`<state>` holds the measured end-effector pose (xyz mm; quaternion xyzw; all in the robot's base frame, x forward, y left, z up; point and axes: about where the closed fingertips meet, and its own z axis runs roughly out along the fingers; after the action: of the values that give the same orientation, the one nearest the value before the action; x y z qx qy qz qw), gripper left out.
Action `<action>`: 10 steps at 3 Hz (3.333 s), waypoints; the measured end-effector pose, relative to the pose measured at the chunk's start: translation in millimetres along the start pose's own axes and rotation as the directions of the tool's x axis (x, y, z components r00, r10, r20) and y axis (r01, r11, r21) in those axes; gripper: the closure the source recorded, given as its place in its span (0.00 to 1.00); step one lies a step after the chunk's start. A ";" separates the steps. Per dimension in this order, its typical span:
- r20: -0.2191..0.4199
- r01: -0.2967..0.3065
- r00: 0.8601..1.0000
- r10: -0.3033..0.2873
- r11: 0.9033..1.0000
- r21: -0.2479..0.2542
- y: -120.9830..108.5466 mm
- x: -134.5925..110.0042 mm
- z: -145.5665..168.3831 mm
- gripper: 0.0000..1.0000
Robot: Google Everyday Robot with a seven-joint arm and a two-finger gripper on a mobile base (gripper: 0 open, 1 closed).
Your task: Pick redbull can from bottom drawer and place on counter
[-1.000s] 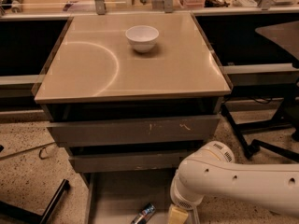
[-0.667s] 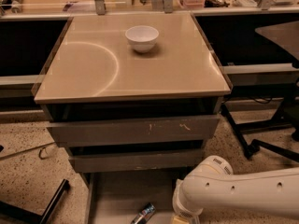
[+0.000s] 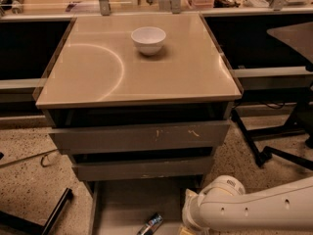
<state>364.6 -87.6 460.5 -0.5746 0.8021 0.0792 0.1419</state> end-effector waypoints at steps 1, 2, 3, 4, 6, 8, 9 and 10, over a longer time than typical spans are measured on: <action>0.000 0.000 1.000 0.000 1.000 0.000 0.0 0.0 0.0 0.00; 0.055 0.024 0.998 -0.022 0.999 -0.047 9.7 -5.4 27.9 0.00; 0.243 0.086 0.967 -0.073 0.996 -0.040 7.4 -33.5 70.9 0.00; 0.379 0.098 0.923 -0.070 0.994 -0.055 23.6 -51.9 114.6 0.00; 0.391 0.082 0.920 -0.021 0.987 -0.139 56.0 -47.3 147.7 0.00; 0.458 0.038 0.888 0.046 0.985 -0.171 59.9 -56.4 240.6 0.00; 0.458 0.038 0.888 0.046 0.985 -0.171 60.0 -56.4 240.6 0.00; 0.451 0.024 0.891 0.057 0.985 -0.171 62.3 -42.8 254.3 0.00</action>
Offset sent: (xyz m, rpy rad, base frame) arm -0.0053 0.0408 -0.0834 0.2297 0.0704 0.1412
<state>353.3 45.1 231.0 -0.5433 0.7418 0.2814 0.2744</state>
